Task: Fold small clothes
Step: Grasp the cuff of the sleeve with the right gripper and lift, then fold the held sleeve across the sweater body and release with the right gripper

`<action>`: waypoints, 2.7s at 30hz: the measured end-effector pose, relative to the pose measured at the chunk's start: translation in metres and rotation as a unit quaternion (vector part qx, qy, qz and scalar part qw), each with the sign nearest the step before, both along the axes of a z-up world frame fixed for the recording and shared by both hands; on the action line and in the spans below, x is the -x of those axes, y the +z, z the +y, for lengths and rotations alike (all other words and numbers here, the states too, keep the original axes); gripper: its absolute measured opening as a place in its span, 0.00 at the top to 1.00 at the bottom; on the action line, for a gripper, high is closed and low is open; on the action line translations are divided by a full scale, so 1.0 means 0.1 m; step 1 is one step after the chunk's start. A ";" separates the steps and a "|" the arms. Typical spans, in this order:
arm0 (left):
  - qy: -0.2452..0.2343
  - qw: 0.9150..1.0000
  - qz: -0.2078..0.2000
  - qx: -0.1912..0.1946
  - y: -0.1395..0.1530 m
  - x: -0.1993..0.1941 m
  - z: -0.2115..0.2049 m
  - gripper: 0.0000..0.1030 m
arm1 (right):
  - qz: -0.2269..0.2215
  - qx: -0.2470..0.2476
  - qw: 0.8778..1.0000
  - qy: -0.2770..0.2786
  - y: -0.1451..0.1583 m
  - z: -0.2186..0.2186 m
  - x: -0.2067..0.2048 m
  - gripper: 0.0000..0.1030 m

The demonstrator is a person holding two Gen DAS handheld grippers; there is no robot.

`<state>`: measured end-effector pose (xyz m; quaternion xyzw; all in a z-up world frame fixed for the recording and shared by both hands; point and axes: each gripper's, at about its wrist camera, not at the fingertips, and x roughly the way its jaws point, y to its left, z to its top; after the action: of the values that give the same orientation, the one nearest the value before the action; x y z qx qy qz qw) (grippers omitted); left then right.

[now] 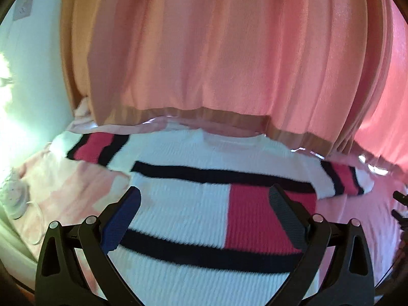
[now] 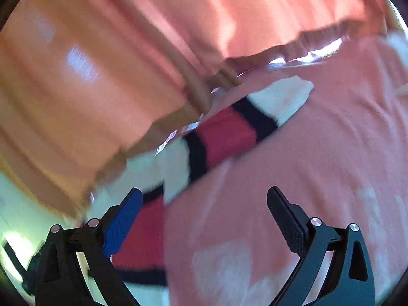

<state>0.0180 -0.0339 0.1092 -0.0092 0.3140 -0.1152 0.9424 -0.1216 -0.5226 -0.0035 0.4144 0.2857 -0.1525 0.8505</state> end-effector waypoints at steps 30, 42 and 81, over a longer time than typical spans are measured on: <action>0.031 0.997 0.066 0.018 -0.62 -0.53 -0.19 0.05 | -0.199 0.068 0.961 0.183 0.63 0.48 -2.22 0.92; 0.041 0.994 0.073 0.064 -0.48 -0.80 0.28 0.05 | -0.125 0.201 0.927 0.292 0.86 2.34 -2.67 0.45; 0.078 0.969 0.202 0.121 -1.61 -2.23 0.09 0.90 | 0.043 0.203 0.965 0.162 -0.21 1.50 -2.06 0.54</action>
<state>0.2406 -0.0249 -0.0521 -0.1707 0.4802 -0.0741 0.8572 0.0843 -0.3727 -0.0247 0.1740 0.3484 -0.0851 0.9171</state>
